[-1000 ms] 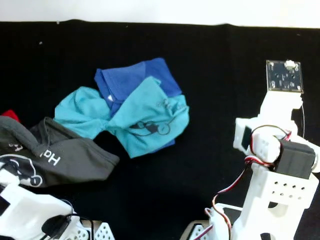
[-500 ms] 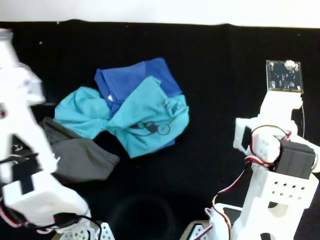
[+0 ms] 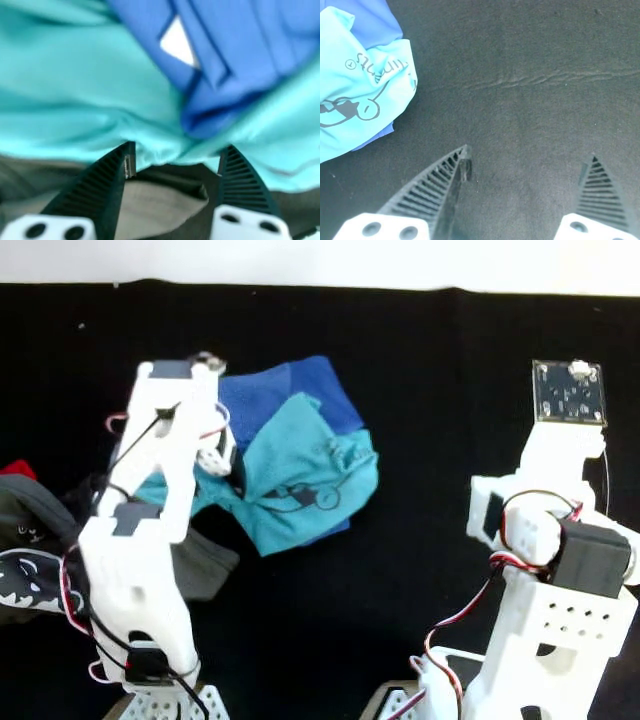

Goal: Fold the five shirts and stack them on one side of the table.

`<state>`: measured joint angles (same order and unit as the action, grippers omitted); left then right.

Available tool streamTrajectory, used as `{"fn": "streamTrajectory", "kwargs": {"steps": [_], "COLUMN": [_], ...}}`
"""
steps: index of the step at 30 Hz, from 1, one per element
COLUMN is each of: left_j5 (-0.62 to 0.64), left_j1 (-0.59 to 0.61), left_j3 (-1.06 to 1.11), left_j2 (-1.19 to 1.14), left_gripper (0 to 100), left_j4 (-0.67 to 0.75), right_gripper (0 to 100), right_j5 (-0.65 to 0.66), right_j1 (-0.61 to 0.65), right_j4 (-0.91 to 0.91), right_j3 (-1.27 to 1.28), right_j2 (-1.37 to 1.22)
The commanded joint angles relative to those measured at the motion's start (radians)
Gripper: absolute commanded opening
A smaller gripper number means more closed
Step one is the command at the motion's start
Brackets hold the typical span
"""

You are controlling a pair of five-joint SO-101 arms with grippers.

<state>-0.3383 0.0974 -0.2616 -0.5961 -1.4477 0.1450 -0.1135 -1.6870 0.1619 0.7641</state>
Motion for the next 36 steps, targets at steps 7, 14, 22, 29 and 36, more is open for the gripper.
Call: {"fn": "streamTrajectory", "kwargs": {"steps": [7, 14, 22, 29, 36], "left_j5": [0.014, 0.048, 0.041, -0.038, -0.193], "left_j1": [0.019, 0.182, 0.556, 0.883, 1.036], "left_j3": [-0.05, -0.383, -0.713, -0.874, -0.855], "left_j2": [-0.051, -0.05, 0.11, 0.315, 0.334], "left_gripper": [0, 1, 1, 1, 1], "left_j4": [0.018, -0.252, -0.327, -0.319, -0.288], "right_gripper": [33.5, 33.5, 33.5, 33.5, 33.5], "right_j5": [-0.005, -0.005, -0.009, -0.009, -0.009], "right_j1": [-0.008, -0.008, -0.008, -0.008, -0.008], "right_j4": [-0.007, -0.007, -0.002, -0.001, -0.001], "right_j3": [-0.036, -0.035, -0.033, -0.033, -0.033], "right_j2": [-0.005, -0.005, -0.008, -0.015, -0.015]}}
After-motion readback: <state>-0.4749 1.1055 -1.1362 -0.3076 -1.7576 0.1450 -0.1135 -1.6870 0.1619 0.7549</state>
